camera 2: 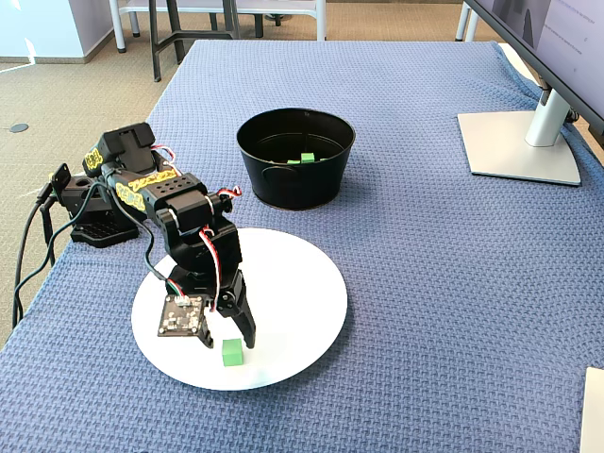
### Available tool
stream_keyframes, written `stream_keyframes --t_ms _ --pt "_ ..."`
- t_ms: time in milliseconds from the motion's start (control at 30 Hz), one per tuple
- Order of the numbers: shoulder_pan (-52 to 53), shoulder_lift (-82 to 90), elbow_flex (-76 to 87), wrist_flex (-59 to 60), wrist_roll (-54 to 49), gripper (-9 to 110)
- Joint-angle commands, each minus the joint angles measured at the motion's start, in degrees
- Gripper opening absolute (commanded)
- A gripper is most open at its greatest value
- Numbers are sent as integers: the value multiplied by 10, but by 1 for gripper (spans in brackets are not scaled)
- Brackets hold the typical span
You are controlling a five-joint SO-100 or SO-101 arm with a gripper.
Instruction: Pick up the green cubes from the white plate and place them in the black recipient
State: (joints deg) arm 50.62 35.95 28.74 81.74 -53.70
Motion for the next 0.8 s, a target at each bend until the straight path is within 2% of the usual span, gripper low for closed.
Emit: stream_keyframes --t_ms 0,333,533,767 --pt "-1 8 -33 -9 -15 18" --pt "6 -22 -26 -42 -9 14" --pt "6 -10 -20 -56 20 0" --pt "-3 83 56 -80 80 0"
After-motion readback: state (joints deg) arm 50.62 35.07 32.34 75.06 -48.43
